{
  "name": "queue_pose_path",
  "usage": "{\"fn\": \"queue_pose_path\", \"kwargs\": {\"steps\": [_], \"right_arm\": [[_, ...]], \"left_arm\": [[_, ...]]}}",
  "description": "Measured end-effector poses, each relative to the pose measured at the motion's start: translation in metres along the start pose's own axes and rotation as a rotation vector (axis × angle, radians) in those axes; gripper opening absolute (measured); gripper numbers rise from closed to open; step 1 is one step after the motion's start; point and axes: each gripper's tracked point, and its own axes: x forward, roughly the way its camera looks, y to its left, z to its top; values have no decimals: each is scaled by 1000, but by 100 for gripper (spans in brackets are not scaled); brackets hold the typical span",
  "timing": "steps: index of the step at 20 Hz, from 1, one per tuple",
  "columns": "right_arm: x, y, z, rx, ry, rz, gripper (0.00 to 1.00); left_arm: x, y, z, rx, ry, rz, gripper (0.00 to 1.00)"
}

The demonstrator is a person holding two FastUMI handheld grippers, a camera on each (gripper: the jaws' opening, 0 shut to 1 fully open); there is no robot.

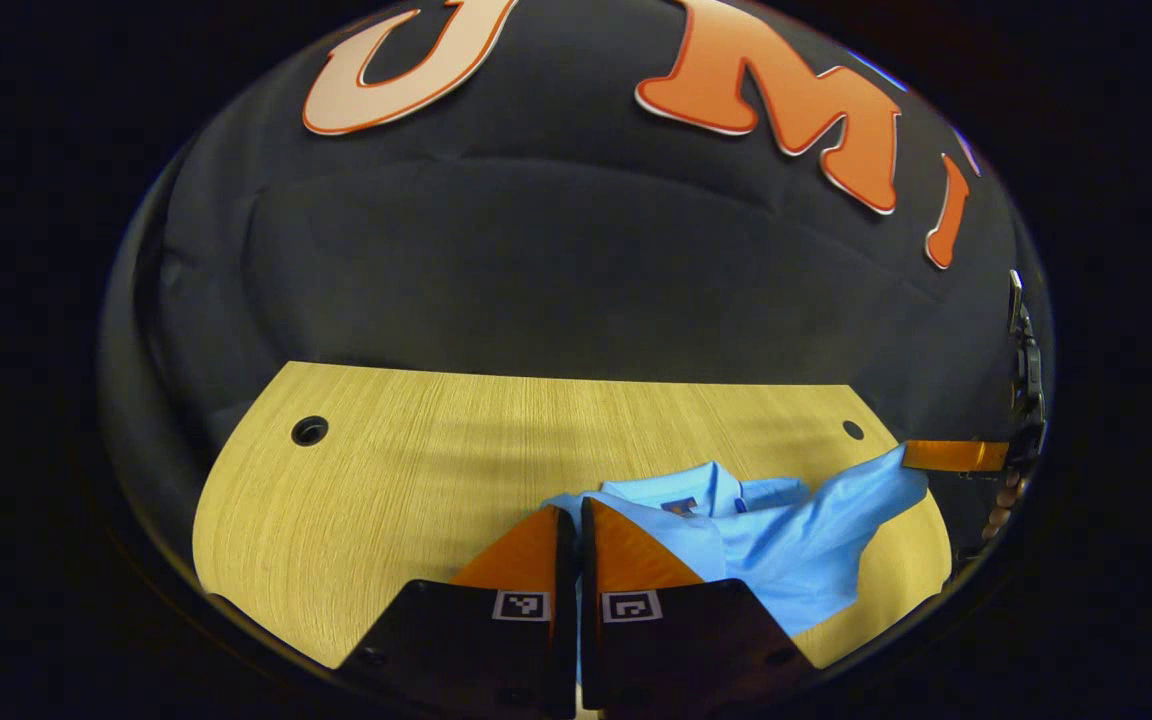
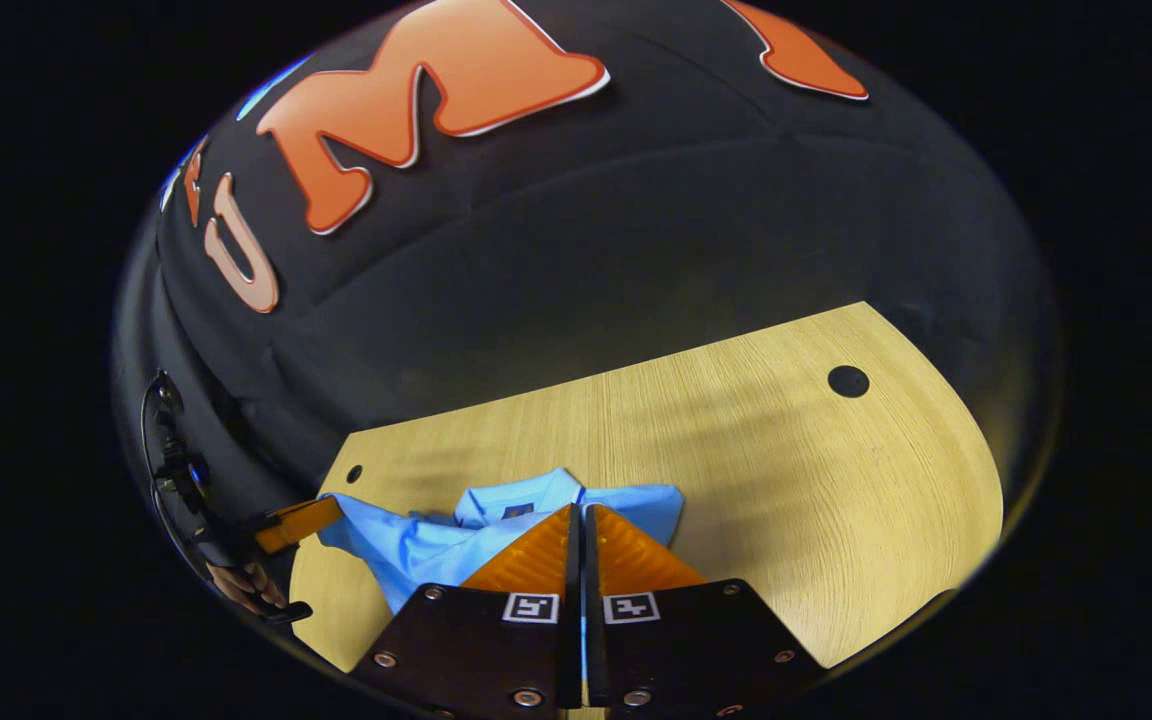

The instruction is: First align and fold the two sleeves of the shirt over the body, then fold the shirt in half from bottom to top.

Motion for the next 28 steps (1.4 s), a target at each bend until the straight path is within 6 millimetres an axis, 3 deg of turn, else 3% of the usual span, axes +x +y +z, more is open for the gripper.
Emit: {"fn": "queue_pose_path", "kwargs": {"steps": [5, 9, 10, 11, 14, 15, 16, 19, 20, 21, 23, 28], "right_arm": [[40, -13, 10, 10, 27, -42, 2], [59, -35, 12, 4, 32, -115, 7], [56, -43, 17, -13, 13, -146, 12], [51, -48, 20, -23, -2, -160, 18], [28, -42, 33, -60, -46, -147, 38], [21, -39, 35, -73, -60, -143, 52], [11, -35, 38, -83, -75, -136, 54], [-24, -26, 44, -114, -132, -134, 80], [-38, -22, 45, -125, -150, -129, 80], [-52, -18, 48, -138, -171, -124, 88], [-81, -10, 51, -164, -208, -116, 93], [-154, 11, 50, -226, -295, -86, 95]], "left_arm": [[44, 18, -14, -27, 68, 38, 6], [57, 28, -19, -54, 107, 73, 8], [54, 29, -23, -51, 143, 77, 16], [56, 30, -28, -46, 154, 88, 34], [40, 29, -16, -46, 130, 82, 86], [35, 27, -13, -41, 120, 85, 92], [27, 28, -8, -35, 110, 96, 97], [-4, 18, 1, -48, 87, 108, 100], [-15, 13, 4, -52, 77, 101, 98], [-32, 10, 8, -45, 59, 99, 98], [-60, -2, 15, -9, 19, 102, 98], [-129, -40, 30, 74, -101, 115, 99]]}}
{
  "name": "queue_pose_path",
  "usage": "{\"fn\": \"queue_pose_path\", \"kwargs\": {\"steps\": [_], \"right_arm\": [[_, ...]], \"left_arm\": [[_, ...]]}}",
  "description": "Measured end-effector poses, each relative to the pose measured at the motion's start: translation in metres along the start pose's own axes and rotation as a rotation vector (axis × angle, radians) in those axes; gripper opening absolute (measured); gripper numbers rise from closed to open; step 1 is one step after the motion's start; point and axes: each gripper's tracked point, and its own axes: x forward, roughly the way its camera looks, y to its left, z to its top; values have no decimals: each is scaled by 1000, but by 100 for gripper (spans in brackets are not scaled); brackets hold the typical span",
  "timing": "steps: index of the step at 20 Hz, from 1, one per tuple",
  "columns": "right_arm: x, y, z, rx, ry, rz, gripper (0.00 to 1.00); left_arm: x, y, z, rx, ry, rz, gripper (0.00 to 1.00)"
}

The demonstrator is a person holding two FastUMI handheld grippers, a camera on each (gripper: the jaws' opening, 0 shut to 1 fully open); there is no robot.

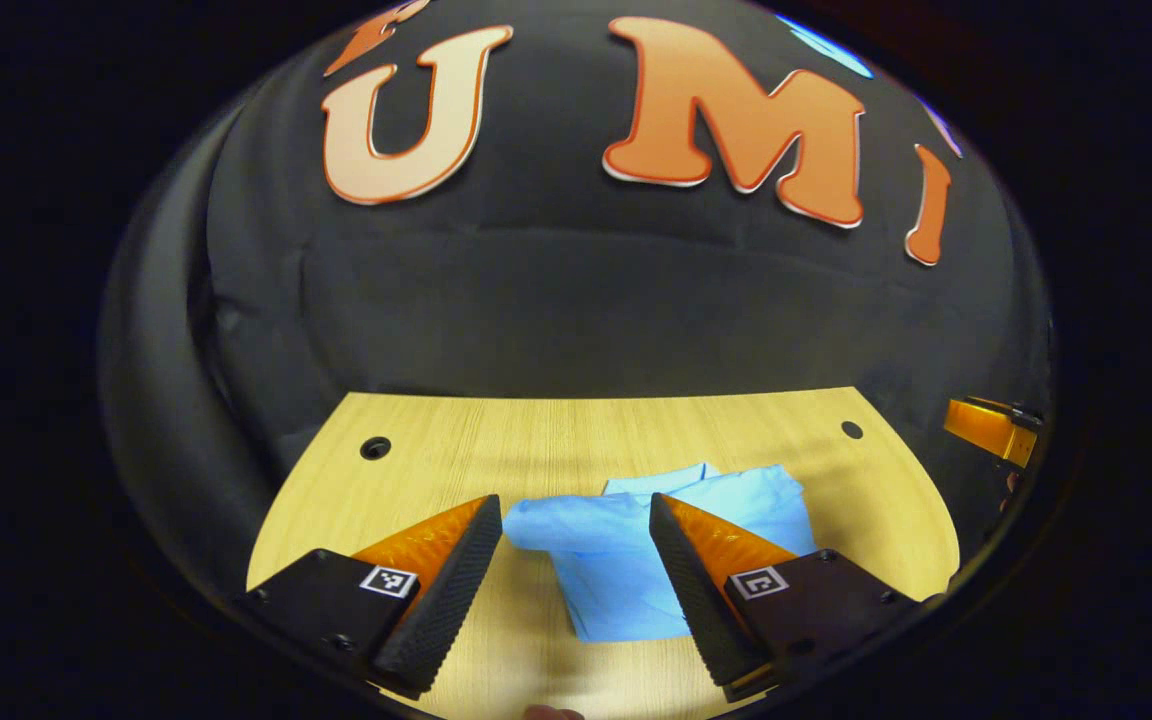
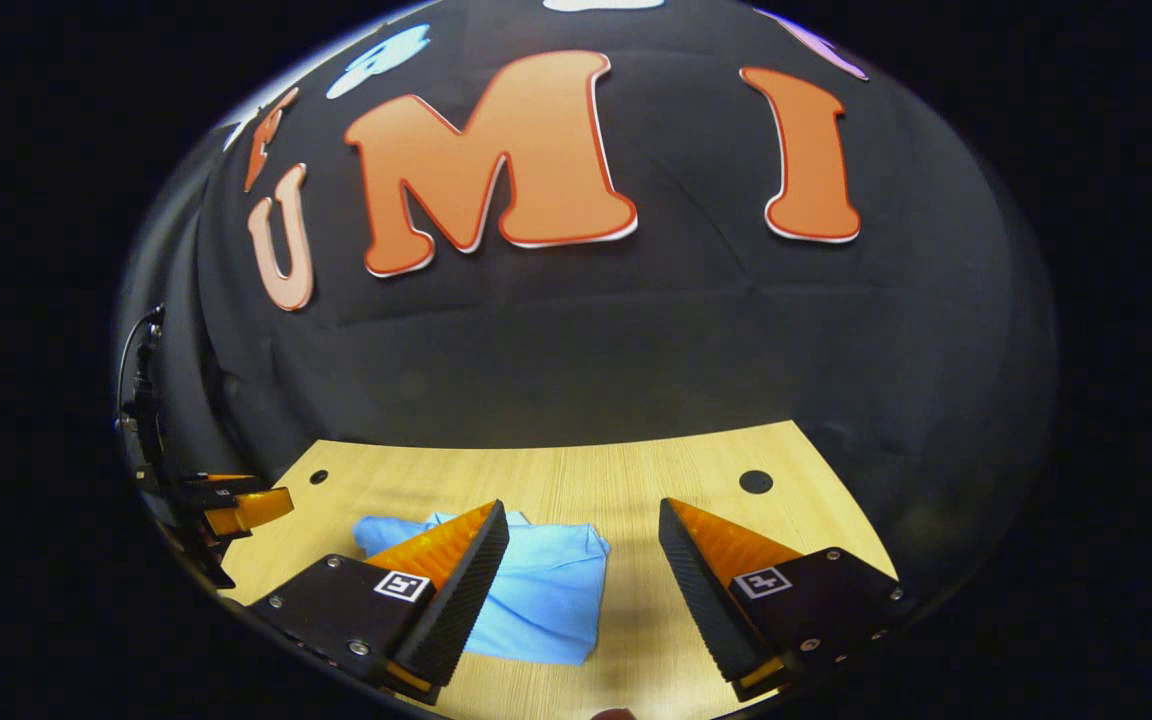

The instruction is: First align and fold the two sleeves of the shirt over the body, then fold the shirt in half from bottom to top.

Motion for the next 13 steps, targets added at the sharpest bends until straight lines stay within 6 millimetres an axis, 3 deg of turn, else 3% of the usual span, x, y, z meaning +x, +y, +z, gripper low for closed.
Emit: {"fn": "queue_pose_path", "kwargs": {"steps": [4, 8, 10, 13], "right_arm": [[-59, 6, 10, -98, -79, 3, 95], [-102, 10, 17, -152, -160, -7, 95], [-130, 10, 13, -142, -214, -9, 94], [-159, 2, -10, -124, -247, 1, 95]], "left_arm": [[-68, -19, 16, 38, -127, 7, 97], [-141, -35, 24, 59, -281, 45, 99], [-174, -44, 12, 63, -354, 49, 97], [-223, -57, -6, 44, -417, 61, 99]]}}
